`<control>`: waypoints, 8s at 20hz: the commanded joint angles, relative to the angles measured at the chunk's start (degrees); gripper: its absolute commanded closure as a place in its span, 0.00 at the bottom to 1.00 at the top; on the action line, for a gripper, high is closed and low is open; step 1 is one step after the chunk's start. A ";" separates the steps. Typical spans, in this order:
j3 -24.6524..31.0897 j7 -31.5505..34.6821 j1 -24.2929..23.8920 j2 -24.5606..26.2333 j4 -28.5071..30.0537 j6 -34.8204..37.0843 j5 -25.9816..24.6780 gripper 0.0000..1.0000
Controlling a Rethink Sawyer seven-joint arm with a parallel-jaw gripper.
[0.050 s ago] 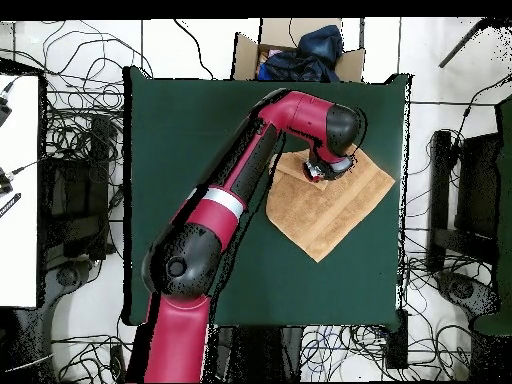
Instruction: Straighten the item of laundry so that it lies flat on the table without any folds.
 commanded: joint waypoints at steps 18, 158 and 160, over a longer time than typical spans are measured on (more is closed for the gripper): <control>22.55 -9.01 2.58 -8.08 6.45 29.88 23.72 1.00; 8.01 1.40 -0.14 12.23 0.46 -11.53 -7.47 0.00; 8.59 0.68 0.33 12.13 1.29 -11.09 -7.61 0.00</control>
